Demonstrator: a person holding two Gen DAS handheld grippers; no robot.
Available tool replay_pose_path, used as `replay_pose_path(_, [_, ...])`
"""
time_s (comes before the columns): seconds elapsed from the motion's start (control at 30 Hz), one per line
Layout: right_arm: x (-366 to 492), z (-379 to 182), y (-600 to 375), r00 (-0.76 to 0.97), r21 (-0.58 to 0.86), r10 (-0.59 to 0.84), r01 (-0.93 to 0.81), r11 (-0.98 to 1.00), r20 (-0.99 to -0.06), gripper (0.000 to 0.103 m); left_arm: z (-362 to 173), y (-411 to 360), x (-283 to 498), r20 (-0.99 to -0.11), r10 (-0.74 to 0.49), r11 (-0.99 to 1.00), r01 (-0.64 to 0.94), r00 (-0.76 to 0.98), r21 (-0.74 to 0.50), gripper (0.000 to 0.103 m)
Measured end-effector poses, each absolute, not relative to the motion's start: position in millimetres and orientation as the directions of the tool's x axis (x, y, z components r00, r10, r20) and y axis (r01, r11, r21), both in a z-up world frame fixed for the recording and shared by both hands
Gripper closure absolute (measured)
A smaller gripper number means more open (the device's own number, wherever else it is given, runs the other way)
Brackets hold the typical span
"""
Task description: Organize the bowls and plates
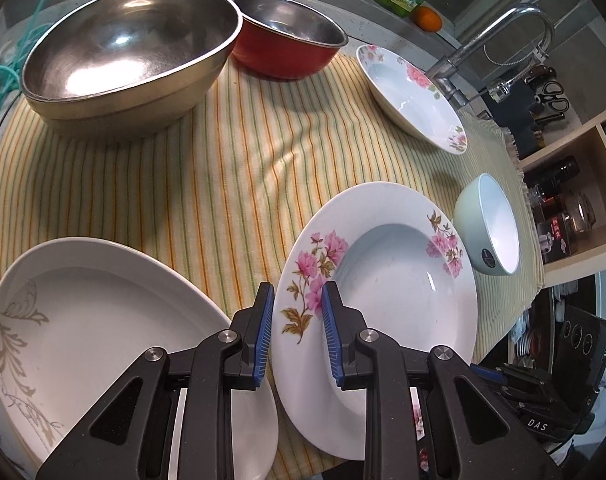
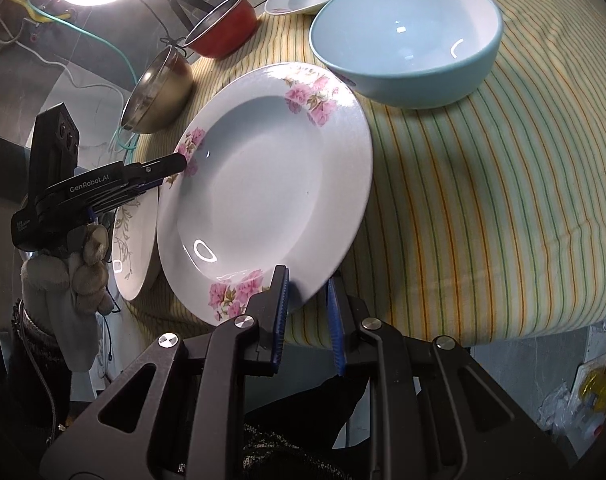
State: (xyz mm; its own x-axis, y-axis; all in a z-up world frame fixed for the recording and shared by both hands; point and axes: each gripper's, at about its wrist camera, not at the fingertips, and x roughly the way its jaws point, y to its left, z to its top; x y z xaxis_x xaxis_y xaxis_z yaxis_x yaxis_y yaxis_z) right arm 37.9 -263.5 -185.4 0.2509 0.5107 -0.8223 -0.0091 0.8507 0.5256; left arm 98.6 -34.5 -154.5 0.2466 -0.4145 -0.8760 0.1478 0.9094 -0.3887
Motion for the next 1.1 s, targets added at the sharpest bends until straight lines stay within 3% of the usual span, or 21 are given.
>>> replay_pose_path(0.8, [29.4,-185.0,-256.9,0.234,0.507,0.502,-0.04,0.861,-0.833,0.082,-155.9,-44.5,98.8,-0.89,-0.394,0.917,0.172,0.231,-0.361,0.078])
replay_pose_path(0.87, [29.0,-181.1,-257.2,0.244,0.484,0.482,-0.053,0.873,-0.842,0.077,-156.2,-45.6,100.4,-0.895,-0.386,0.92,0.167,0.225,-0.355,0.076])
replay_pose_path(0.93, [29.2,-175.3,-260.6,0.263,0.474,0.471,-0.057,0.879,-0.842,0.053,-154.9,-46.6,100.9,-0.895,-0.383,0.921,0.17,0.23,-0.35,0.073])
replay_pose_path(0.97, [29.3,-172.0,-263.2,0.274,0.469,0.466,-0.058,0.881,-0.841,0.048,-153.5,-46.5,100.9,-0.894,-0.383,0.921,0.169,0.234,-0.35,0.066])
replay_pose_path(1.1, [29.5,-159.6,-274.5,0.291,0.464,0.466,-0.081,0.882,-0.835,0.045,-141.6,-46.3,102.9,-0.88,-0.397,0.916,0.172,0.262,-0.362,0.061])
